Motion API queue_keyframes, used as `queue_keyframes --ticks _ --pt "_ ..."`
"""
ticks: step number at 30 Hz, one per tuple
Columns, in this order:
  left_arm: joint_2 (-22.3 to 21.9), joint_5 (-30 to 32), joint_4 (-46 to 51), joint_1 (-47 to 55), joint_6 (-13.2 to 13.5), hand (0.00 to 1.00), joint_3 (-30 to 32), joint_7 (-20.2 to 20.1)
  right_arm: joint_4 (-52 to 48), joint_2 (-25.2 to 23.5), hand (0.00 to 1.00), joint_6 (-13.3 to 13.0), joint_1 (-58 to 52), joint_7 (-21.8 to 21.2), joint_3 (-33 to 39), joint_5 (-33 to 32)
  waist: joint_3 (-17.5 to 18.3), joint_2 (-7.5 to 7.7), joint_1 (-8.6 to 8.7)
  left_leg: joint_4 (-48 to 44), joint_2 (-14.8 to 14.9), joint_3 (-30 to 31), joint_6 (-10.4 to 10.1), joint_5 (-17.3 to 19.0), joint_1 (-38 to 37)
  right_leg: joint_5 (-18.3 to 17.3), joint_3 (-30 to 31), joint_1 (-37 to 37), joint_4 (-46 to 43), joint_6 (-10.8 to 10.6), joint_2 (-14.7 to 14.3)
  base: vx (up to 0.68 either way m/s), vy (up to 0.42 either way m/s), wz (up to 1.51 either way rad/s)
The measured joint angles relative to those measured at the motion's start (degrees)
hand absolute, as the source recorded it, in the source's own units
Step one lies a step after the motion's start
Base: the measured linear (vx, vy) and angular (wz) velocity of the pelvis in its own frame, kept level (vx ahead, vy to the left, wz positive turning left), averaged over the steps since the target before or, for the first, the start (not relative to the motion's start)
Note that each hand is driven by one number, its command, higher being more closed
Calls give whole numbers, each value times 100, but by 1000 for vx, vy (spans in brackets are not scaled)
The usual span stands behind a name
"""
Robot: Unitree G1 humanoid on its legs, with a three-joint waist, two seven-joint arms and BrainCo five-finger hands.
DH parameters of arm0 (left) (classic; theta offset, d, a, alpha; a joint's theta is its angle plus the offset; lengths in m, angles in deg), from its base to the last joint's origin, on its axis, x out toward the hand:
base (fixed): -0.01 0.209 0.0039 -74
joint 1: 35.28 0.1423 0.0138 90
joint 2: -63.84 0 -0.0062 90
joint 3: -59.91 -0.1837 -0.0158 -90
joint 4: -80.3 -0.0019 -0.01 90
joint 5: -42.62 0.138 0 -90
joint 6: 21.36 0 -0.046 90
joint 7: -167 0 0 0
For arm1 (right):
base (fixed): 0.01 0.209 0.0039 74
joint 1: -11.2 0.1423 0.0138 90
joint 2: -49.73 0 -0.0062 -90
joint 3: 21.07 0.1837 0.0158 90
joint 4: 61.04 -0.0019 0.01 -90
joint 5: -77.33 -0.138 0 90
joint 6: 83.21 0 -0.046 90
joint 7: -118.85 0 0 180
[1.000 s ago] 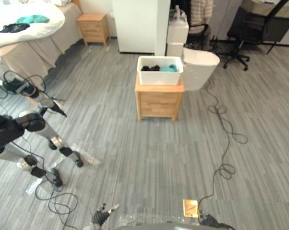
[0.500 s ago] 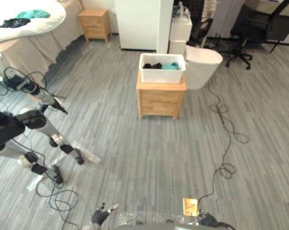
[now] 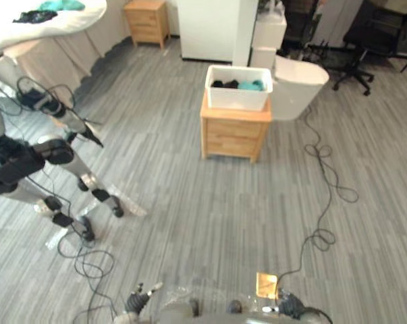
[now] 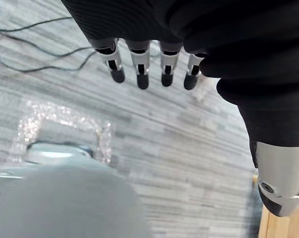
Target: Pick up the laundry basket with both hands and put the clothes into the washing machine.
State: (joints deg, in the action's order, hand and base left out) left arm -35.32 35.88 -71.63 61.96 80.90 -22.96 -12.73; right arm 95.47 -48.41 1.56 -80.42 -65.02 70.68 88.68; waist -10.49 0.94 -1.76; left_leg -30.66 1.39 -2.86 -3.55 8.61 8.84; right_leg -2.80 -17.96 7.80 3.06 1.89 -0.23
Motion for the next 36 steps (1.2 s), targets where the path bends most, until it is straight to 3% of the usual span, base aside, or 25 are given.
queue_keyframes --ticks 2,3,6,7,9,11,12,13,14,15,16,17,19,22,23,25,27,28,29,30,32,33,34,35,36 --pt "-96 -55 64 69 -20 0 82 7 -51 119 0 0 -1 4 -75 -4 -86 -94 -140 -878 337 -469 193 129 523 -82 120 67 -53 55 -82 -11 -6 -25" --pt "-108 -59 64 58 -41 0 92 11 -50 139 0 0 2 3 -76 -4 -99 -123 -154 -837 368 -522 237 159 604 -95 139 79 -53 44 -81 40 26 -20" --pt "-172 -63 74 36 -48 0 152 -9 -39 199 0 13 24 -2 -104 1 -94 -187 -271 426 213 -290 184 75 907 -159 373 -21 -68 -12 46 114 97 -32" --pt "-228 -63 72 46 -50 0 227 -7 -58 204 0 12 25 -5 -103 1 -91 -191 -305 1082 135 -106 54 -68 954 -219 438 -64 -94 -82 140 225 174 -39" --pt "-268 -64 71 55 -50 0 314 -7 -40 240 0 9 -16 -2 -95 0 -70 -227 -383 1696 159 69 53 -288 996 -367 591 -58 -159 -220 245 325 217 -43" --pt "-337 -68 66 80 -58 0 479 -4 -43 244 0 14 -35 -9 -46 10 -24 -267 -396 1742 208 131 45 -350 1053 -652 730 -10 -374 -404 367 419 250 -37" --pt "-343 -102 72 142 -61 0 503 -16 -47 224 0 15 -107 -8 0 15 88 -269 -411 1456 187 -9 140 -458 1052 -977 812 -24 -730 -524 540 526 288 -51" --pt "-350 -112 75 234 -57 0 523 -24 -54 169 0 14 -245 -9 182 16 256 -152 -497 1141 85 -274 236 -491 967 -1356 940 -183 -1487 -740 787 528 271 -54" --pt "-315 -111 66 228 -62 0 563 -26 -53 110 0 11 -279 -13 307 6 310 -63 -520 1005 -31 -339 359 -307 925 -1503 1004 -375 -2060 -827 962 537 257 -36" --pt "-279 -111 71 188 -64 0 589 -25 -140 8 0 -12 -345 -19 584 -42 351 10 -484 850 -183 -384 446 -51 734 -1468 1143 -862 -3532 -854 1224 501 235 12" --pt "-197 -111 74 145 -64 0 557 -28 -275 -109 0 -29 -375 -17 796 -91 331 128 -331 798 -336 -409 639 120 407 -1001 1326 -1318 -5050 -752 1437 521 237 29" --pt "-148 -107 73 143 -71 0 528 -31 -286 -137 0 -52 -368 -18 799 -120 308 157 -289 796 -398 -409 684 226 205 -804 1374 -1512 -5721 -682 1513 541 189 27" --pt "-134 -100 118 95 -79 0 466 -39 -298 -155 0 -89 -365 -20 793 -184 311 154 -203 1060 -433 -358 799 445 -703 -720 1194 -1900 -7084 -590 1560 561 130 8" --pt "-266 -94 258 -97 -67 0 462 -44 -509 -175 0 -102 -380 -21 797 -184 308 87 -188 1655 -339 -254 787 445 -1337 -870 581 -2390 -6803 -477 1514 505 34 10" --pt "-390 -88 286 -208 -67 0 451 -42 -636 -130 0 -111 -349 -36 799 -201 250 -12 -136 1903 -192 -211 706 455 -1675 -1076 208 -2541 -6018 -545 1434 555 -45 11" --pt "-476 -61 290 -214 -65 0 451 -34 -745 -125 0 -111 -330 -30 792 -225 235 -79 -40 2029 -13 -197 549 492 -1918 -1078 -6 -2595 -4915 -540 1292 506 -80 10" --pt "-548 58 285 -220 -56 0 432 -25 -766 -141 0 -108 -321 -11 792 -233 237 -98 9 2068 193 -202 280 642 -2152 -625 8 -2605 -2966 -562 1022 420 -129 6" --pt "-578 87 280 -203 -56 0 427 -26 -730 -160 0 -104 -325 -11 790 -233 255 -57 -4 2065 235 -196 113 740 -2256 -136 242 -2585 -2094 -524 888 487 -214 3" --pt "-576 94 286 -187 -54 0 447 -28 -721 -177 0 -102 -332 -11 791 -234 268 -24 -4 2065 236 -180 42 783 -2326 71 356 -2584 -1831 -529 870 622 -312 13" --pt "-569 99 272 -159 -58 0 497 -20 -712 -186 0 -100 -361 -15 792 -245 302 14 6 2056 252 -109 -61 850 -2506 669 512 -2575 -1774 -387 845 660 -366 22" --pt "-720 273 202 -157 -61 0 507 -25 -694 -45 0 -92 -365 -57 797 -239 416 -216 47 1781 553 111 -146 793 -2512 470 378 -2584 -2223 -185 704 548 -325 26" --pt "-809 356 174 -130 -61 0 579 -23 -675 36 0 -92 -360 -126 804 -239 459 -378 68 1297 721 211 -223 707 -2338 193 248 -2537 -2398 -77 560 524 -340 24" --pt "-920 420 194 -137 -62 0 764 -36 -663 75 0 -88 -354 -149 837 -240 450 -488 78 237 919 399 -208 535 -1905 -72 116 -2349 -2455 -2 387 518 -351 20" --pt "-945 420 194 -158 -65 0 893 -33 -655 73 0 -73 -354 -148 847 -239 446 -506 80 -469 987 513 -157 283 -1619 -189 69 -2230 -2473 50 311 568 -383 7" --pt "-982 410 245 -152 -70 0 1154 -28 -633 72 0 -41 -364 -141 831 -236 407 -468 24 -2166 1100 799 -135 -643 -863 -423 44 -1854 -2428 176 121 451 -286 -7"
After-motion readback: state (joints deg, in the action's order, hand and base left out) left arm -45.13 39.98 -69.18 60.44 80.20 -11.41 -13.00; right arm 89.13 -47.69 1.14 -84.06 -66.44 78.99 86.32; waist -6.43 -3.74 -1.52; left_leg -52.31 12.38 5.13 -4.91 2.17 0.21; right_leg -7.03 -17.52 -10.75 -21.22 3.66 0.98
